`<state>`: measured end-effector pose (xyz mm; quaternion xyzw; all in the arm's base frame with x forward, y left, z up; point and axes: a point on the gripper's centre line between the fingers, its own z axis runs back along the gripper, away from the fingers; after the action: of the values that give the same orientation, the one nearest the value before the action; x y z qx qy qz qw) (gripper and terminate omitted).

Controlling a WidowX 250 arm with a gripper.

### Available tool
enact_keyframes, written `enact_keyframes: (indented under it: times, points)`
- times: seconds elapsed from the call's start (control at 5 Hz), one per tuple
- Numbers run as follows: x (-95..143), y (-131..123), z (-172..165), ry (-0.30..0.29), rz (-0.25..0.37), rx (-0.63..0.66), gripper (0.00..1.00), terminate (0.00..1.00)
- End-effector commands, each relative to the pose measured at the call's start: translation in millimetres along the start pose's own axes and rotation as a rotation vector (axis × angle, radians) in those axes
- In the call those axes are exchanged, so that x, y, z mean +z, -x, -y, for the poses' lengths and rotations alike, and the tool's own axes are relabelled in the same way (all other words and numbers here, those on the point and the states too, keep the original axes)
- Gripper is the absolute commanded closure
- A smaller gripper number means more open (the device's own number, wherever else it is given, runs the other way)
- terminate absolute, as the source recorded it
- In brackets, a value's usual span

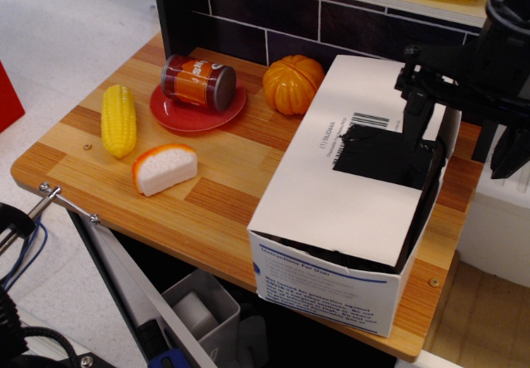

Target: Open white1fbox flap

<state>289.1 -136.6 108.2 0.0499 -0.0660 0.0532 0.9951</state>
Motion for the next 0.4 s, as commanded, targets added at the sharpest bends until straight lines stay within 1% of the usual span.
enact_keyframes:
  times: [0.0, 0.2]
  points:
    - [0.0, 0.0, 0.0, 0.000, 0.000, 0.000, 0.00, 0.00]
    - [-5.5, -0.6, 0.7, -0.067, -0.030, -0.019, 0.00, 0.00]
